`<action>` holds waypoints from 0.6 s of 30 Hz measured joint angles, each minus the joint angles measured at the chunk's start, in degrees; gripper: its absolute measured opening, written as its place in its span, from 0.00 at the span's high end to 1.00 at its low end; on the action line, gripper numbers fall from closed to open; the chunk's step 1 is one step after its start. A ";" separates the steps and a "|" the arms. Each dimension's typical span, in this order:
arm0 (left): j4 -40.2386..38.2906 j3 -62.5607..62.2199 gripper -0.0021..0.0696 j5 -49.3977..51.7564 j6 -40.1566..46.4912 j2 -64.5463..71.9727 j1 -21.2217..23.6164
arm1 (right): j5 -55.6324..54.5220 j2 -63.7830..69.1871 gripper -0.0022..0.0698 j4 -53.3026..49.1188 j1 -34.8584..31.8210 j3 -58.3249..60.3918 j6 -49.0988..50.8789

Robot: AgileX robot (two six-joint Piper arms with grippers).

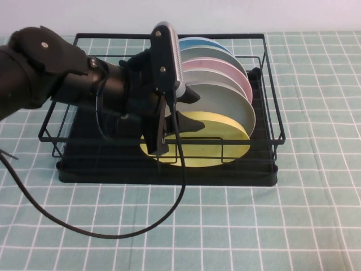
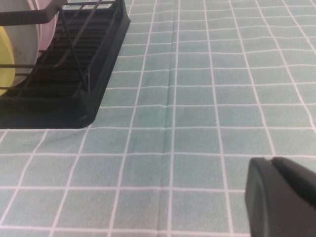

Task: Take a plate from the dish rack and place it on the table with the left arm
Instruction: Grasp the plate from the shelf

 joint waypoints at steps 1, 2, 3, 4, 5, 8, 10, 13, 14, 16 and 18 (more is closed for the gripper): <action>0.00 0.00 0.48 0.00 0.00 0.54 0.00 | 0.00 0.00 1.00 0.00 0.00 0.00 0.00; 0.00 0.00 0.48 0.00 0.00 1.25 0.00 | 0.00 0.00 1.00 0.00 0.00 0.00 0.00; 0.00 0.00 0.48 0.00 0.00 1.91 0.00 | 0.00 0.00 1.00 0.00 0.00 0.00 0.00; 0.00 0.00 0.48 -0.14 0.00 2.59 0.00 | 0.00 0.00 1.00 0.00 0.00 0.00 0.00; 0.00 0.00 0.48 -0.55 0.00 3.29 0.00 | 0.00 0.00 1.00 0.00 0.00 0.00 0.00; 0.00 0.00 0.49 -3.22 -0.34 4.94 0.00 | 0.00 0.00 1.00 0.00 0.00 0.00 0.00; -0.39 0.00 0.55 -6.27 -1.26 5.69 0.00 | 0.00 0.00 1.00 0.00 0.00 0.00 0.00; -1.89 0.00 0.77 -10.24 -2.09 6.10 0.00 | 0.00 0.00 1.00 0.00 0.00 0.00 0.00; -1.98 0.00 0.83 -10.82 -2.19 6.10 0.00 | 0.00 0.00 1.00 0.00 0.00 0.00 0.00; -1.98 0.00 0.84 -10.81 -2.06 5.98 0.00 | 0.00 0.00 1.00 0.00 0.00 0.00 0.00; -1.87 0.31 0.84 -10.81 -1.94 5.30 0.00 | 0.00 0.00 1.00 0.00 0.00 0.00 0.00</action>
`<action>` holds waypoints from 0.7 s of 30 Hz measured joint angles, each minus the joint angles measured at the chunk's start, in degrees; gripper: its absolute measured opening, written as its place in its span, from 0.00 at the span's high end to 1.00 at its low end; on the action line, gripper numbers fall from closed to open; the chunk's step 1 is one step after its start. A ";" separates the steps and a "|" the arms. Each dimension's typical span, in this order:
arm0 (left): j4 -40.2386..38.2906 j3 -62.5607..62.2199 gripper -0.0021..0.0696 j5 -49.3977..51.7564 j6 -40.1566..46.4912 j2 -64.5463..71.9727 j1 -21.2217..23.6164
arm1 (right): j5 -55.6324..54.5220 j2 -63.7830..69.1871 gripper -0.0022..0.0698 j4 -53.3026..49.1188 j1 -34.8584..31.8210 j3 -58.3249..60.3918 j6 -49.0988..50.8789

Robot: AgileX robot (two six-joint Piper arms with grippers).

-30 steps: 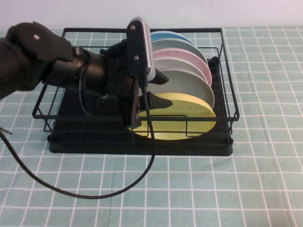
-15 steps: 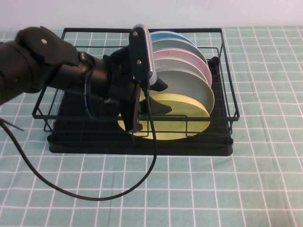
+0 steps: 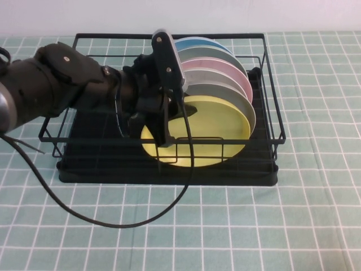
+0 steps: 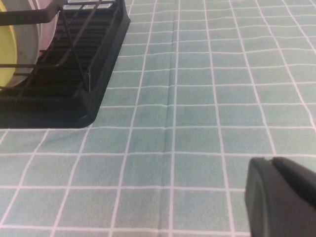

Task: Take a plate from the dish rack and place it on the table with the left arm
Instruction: Grasp the plate from the shelf, then place the plate from the table

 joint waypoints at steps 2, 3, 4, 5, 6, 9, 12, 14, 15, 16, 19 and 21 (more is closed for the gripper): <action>0.09 -0.02 0.84 0.00 0.00 -1.50 0.00 | 0.00 0.00 1.00 0.00 0.00 0.00 0.00; 0.09 -0.02 0.84 0.00 -0.11 -2.33 0.00 | 0.00 0.00 1.00 0.00 0.00 0.00 0.00; 0.09 0.03 0.84 0.00 -0.22 -3.52 0.00 | 0.00 0.00 1.00 0.00 0.00 0.00 0.00; 0.09 0.03 0.84 0.00 -0.37 -4.77 0.00 | 0.00 0.00 1.00 0.00 0.00 0.00 0.00; 0.09 0.03 0.84 0.00 -0.40 -6.10 0.00 | 0.00 0.00 1.00 0.00 0.00 0.00 0.00; -0.16 0.03 0.84 0.00 -0.84 -9.88 0.00 | 0.00 0.00 1.00 0.00 0.00 0.00 0.00; -0.46 0.03 0.84 -1.44 -2.19 -13.80 0.00 | 0.00 0.00 1.00 0.00 0.00 0.00 0.00; -0.89 0.03 0.84 -1.54 -6.21 -16.44 0.00 | 0.00 0.00 1.00 0.00 0.00 0.00 0.00; -1.00 0.03 0.85 -1.54 -9.92 -17.64 0.00 | 0.00 0.00 1.00 0.00 0.00 0.00 0.00; -1.00 0.03 0.85 -1.54 -14.79 -18.69 0.00 | 0.00 0.00 1.00 0.00 0.00 0.00 0.00; -0.03 0.03 0.85 -0.14 -30.64 -20.67 0.69 | 0.00 0.00 1.00 0.00 0.00 0.00 0.00; 0.99 0.03 0.85 2.79 -38.45 -21.01 2.15 | 0.00 0.00 1.00 0.00 0.00 0.00 0.00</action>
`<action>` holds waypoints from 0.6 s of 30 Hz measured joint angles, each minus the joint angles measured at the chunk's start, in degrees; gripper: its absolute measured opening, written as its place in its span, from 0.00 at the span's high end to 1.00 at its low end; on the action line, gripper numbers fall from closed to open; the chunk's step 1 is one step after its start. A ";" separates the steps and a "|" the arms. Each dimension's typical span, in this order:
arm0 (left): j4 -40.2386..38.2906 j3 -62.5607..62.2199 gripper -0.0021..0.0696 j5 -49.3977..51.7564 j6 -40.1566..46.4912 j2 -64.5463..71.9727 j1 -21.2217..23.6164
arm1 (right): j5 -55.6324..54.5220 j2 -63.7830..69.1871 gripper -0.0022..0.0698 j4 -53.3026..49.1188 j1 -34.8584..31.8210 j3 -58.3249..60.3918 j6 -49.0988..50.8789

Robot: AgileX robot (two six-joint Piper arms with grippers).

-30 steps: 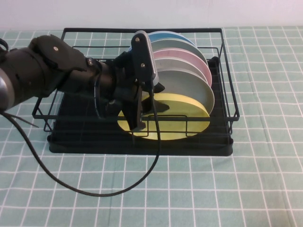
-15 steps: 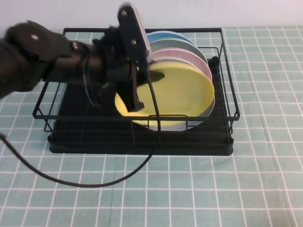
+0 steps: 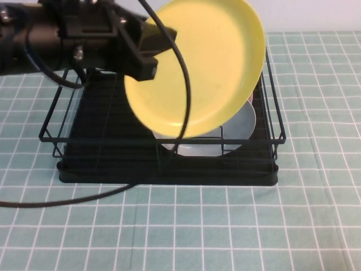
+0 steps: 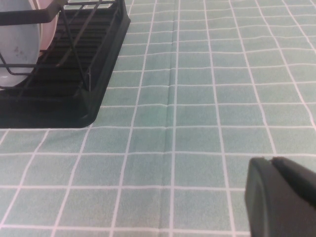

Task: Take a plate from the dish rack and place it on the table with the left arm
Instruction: Place the plate from the table

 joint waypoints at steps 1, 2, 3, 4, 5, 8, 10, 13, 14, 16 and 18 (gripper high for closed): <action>0.41 0.00 0.85 1.79 -3.26 0.00 1.02 | 0.00 0.00 1.00 0.00 0.00 0.00 0.00; 0.39 0.00 0.85 3.50 -6.18 0.00 2.15 | 0.00 0.00 1.00 0.00 0.00 0.00 0.00; 0.39 0.00 0.85 4.59 -8.86 0.00 3.07 | 0.00 0.00 1.00 0.00 0.00 0.00 0.00; 0.07 0.00 0.85 5.73 -11.33 0.12 4.28 | 0.00 0.00 1.00 0.00 0.00 0.00 0.00; -0.68 0.00 0.85 6.72 -13.55 0.12 5.58 | 0.00 0.00 1.00 0.00 0.00 0.00 0.00; -4.56 0.11 0.85 10.37 -18.90 0.12 9.67 | 0.00 0.00 1.00 0.00 0.00 0.00 0.00; -9.05 1.44 0.85 13.45 -20.54 0.12 12.35 | 0.00 0.00 1.00 0.00 0.00 0.00 0.00; -16.71 5.92 0.85 17.45 -20.29 0.12 14.47 | 0.00 0.00 1.00 0.00 0.00 0.00 0.00; -18.38 8.10 0.85 18.19 -19.71 0.12 14.71 | 0.00 0.00 1.00 0.00 0.00 0.00 0.00; -20.24 12.52 0.85 18.96 -18.92 -0.21 14.96 | 0.00 0.00 1.00 0.00 0.00 0.00 0.00; -21.80 17.97 0.85 19.18 -17.16 -1.19 14.96 | 0.00 0.00 1.00 0.00 0.00 0.00 0.00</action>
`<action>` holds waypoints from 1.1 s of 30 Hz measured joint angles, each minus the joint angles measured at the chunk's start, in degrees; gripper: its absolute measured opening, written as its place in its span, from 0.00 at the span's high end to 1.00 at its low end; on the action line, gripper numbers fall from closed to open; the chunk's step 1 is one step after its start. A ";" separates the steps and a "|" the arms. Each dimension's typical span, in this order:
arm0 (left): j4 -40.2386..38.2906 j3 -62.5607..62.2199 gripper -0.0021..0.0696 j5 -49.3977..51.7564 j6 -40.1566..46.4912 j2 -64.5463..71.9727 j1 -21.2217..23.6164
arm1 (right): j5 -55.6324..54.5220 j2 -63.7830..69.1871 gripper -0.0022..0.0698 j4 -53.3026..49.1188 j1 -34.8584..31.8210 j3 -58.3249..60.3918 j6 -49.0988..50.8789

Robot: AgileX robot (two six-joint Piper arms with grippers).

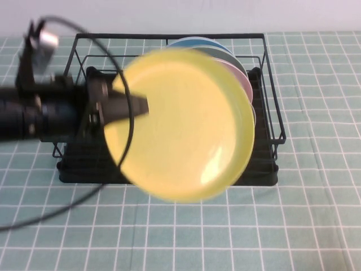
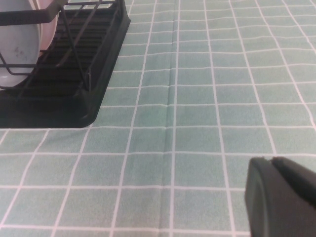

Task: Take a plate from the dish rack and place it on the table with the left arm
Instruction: Place the plate from the table

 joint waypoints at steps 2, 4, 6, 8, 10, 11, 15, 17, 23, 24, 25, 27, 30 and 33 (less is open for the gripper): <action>-1.56 4.86 0.85 0.02 2.34 -1.40 0.00 | 0.00 0.00 1.00 0.00 0.00 0.00 0.00; -2.48 9.84 0.85 0.02 4.25 -3.44 0.00 | 0.00 0.00 1.00 0.00 0.00 0.00 0.00; -3.03 14.78 0.85 0.02 5.34 -6.31 0.00 | 0.00 0.00 1.00 0.00 0.00 0.00 0.00; -3.67 19.57 0.85 -0.30 5.75 -9.35 0.00 | 0.00 0.00 1.00 0.00 0.00 0.00 0.00; -4.47 24.59 0.85 -1.36 5.86 -11.98 0.00 | 0.00 0.00 1.00 0.00 0.00 0.00 0.00; -4.72 27.35 0.85 -2.61 5.96 -13.27 0.00 | 0.00 0.00 1.00 0.00 0.00 0.00 0.00; -8.60 36.92 0.85 -10.04 7.56 -15.96 0.00 | 0.00 0.00 1.00 0.00 0.00 0.00 0.00; -13.04 39.76 0.85 -13.67 10.75 -16.04 0.00 | 0.00 0.00 1.00 0.00 0.00 0.00 0.00; -20.92 41.41 0.85 -17.95 19.73 -10.72 0.13 | 0.00 0.00 1.00 0.00 0.00 0.00 0.00; -21.20 41.29 0.85 -17.95 20.73 -9.00 0.13 | 0.00 0.00 1.00 0.00 0.00 0.00 0.00; -21.49 41.28 0.85 -17.95 21.76 -7.53 0.13 | 0.00 0.00 1.00 0.00 0.00 0.00 0.00; -21.59 40.73 0.85 -17.67 23.88 -3.52 0.13 | 0.00 0.00 1.00 0.00 0.00 0.00 0.00; -21.93 39.28 0.85 -16.14 26.84 2.57 0.13 | 0.00 0.00 1.00 0.00 0.00 0.00 0.00; -22.33 36.62 0.85 -12.97 29.41 7.58 0.13 | 0.00 0.00 1.00 0.00 0.00 0.00 0.00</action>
